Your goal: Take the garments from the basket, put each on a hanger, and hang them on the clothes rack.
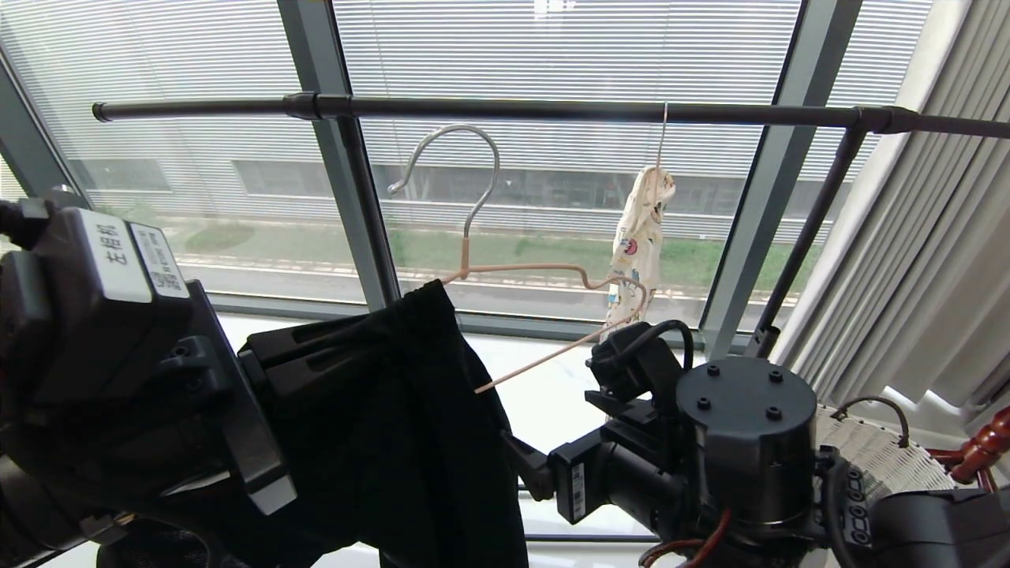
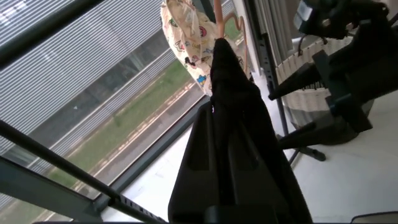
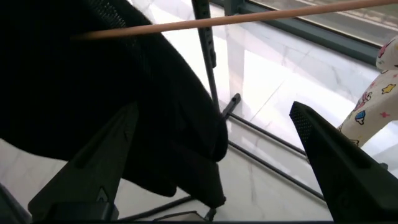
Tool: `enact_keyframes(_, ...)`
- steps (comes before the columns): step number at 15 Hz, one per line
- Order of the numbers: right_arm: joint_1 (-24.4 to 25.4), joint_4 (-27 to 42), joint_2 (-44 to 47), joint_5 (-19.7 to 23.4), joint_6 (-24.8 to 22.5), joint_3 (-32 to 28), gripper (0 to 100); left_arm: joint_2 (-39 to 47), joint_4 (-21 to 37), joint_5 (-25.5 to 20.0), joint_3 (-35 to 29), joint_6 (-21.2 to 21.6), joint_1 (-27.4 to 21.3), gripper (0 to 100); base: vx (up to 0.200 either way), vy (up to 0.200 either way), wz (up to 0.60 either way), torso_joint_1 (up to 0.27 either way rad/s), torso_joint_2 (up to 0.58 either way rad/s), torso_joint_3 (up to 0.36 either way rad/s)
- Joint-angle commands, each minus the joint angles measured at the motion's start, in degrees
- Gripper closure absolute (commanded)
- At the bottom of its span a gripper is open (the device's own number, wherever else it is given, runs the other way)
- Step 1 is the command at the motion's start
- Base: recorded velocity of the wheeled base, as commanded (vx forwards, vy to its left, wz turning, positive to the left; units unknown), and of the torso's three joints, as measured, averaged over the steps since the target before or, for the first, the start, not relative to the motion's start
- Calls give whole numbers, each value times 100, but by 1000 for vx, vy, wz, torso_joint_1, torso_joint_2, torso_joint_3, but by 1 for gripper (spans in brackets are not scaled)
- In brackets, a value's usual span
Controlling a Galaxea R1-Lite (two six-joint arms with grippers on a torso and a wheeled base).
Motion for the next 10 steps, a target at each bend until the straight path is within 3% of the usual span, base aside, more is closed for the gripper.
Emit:
enact_keyframes(1,-85,-5,269,-12,-1,-161,0,-44,-3,9,9,1,-184,100,0,0,0,0,0,0)
enact_keyframes(5,-402,-5,313,-12,-18,-179,0,-35,-3,18,1,1,-299,100,0,0,0,0,0,0)
enact_keyframes(10,-454,-5,463,-65,-71,-161,0,-35,-3,45,-35,1,-483,100,0,0,0,0,0,0)
